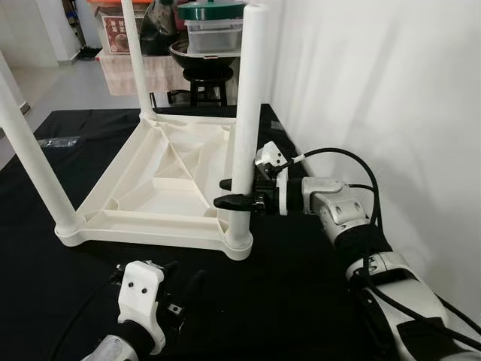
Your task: Building children table
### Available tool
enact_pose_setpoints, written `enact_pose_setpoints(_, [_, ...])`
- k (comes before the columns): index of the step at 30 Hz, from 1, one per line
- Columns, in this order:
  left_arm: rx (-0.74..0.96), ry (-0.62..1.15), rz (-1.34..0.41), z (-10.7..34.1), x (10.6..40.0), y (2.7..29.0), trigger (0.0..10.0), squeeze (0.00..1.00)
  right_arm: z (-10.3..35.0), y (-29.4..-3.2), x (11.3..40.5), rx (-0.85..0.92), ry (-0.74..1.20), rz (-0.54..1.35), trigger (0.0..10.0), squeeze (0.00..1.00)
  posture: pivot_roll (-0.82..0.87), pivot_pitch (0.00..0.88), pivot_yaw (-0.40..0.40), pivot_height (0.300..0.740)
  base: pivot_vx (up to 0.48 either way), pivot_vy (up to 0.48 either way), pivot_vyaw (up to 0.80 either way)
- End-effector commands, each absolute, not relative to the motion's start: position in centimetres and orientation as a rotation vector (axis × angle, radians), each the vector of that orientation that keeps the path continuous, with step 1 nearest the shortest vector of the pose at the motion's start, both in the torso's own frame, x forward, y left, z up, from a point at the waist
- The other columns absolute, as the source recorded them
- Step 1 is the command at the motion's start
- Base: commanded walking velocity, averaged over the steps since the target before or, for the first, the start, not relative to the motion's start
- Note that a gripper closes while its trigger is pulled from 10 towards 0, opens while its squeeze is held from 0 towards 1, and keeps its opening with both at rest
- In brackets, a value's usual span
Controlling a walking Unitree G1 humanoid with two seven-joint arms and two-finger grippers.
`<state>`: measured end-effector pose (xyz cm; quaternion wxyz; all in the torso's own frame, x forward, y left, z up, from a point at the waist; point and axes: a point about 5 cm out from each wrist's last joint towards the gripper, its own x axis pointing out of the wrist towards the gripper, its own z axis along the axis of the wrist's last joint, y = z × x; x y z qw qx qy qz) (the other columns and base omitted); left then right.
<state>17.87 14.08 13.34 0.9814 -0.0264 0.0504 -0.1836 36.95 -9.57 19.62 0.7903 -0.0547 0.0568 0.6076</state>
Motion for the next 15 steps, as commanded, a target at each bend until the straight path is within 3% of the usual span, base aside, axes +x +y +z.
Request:
enact_pose_setpoints(1, [-0.055,0.112,-0.369,13.1,17.7,14.0,10.0,0.0,18.9,-10.0,37.0,-0.095,0.146,1.289,0.0,0.0,0.08,0.0,-0.06,0.74,0.0,0.0,0.0])
enact_pose_setpoints(5, [-0.058,0.113,-0.369,13.1,17.6,13.9,10.0,0.0,17.8,-10.4,37.1,-0.059,0.158,1.189,0.0,0.0,0.07,0.0,-0.063,0.74,0.0,0.0,0.0])
enact_pose_setpoints(7, [-0.054,0.119,-0.347,13.0,17.4,14.6,10.0,0.0,11.9,-11.2,36.3,-0.03,0.401,0.458,0.0,0.0,0.06,0.0,-0.063,0.74,0.0,0.0,0.0])
enact_pose_setpoints(8, [-0.054,0.119,-0.347,13.0,17.4,14.6,10.0,0.0,11.9,-11.2,36.3,-0.03,0.401,0.458,0.0,0.0,0.06,0.0,-0.063,0.74,0.0,0.0,0.0])
enact_pose_setpoints(9, [-0.05,0.122,-0.339,13.0,17.4,14.8,10.0,0.0,9.6,-10.3,33.5,-0.018,0.5,0.371,0.0,0.0,0.06,0.0,-0.051,0.74,0.0,0.0,0.0])
enact_pose_setpoints(10, [-0.05,0.122,-0.339,13.0,17.4,14.8,10.0,0.0,9.6,-10.3,33.5,-0.018,0.5,0.371,0.0,0.0,0.06,0.0,-0.051,0.74,0.0,0.0,0.0])
enact_pose_setpoints(11, [-0.047,0.125,-0.334,12.9,17.4,15.0,10.0,0.0,8.6,-9.6,31.5,0.004,0.552,0.352,0.0,0.0,0.06,0.0,-0.047,0.74,0.0,0.0,0.0])
enact_pose_setpoints(13, [-0.047,0.125,-0.334,12.9,17.4,15.0,10.0,0.0,8.6,-9.6,31.5,0.004,0.552,0.352,0.0,0.0,0.06,0.0,-0.047,0.74,0.0,0.0,0.0])
enact_pose_setpoints(15, [-0.052,0.131,-0.348,12.7,17.6,14.6,10.0,0.0,10.5,-8.0,31.9,-0.074,0.491,0.504,0.0,0.0,0.04,0.0,-0.048,0.74,0.0,0.0,0.0])
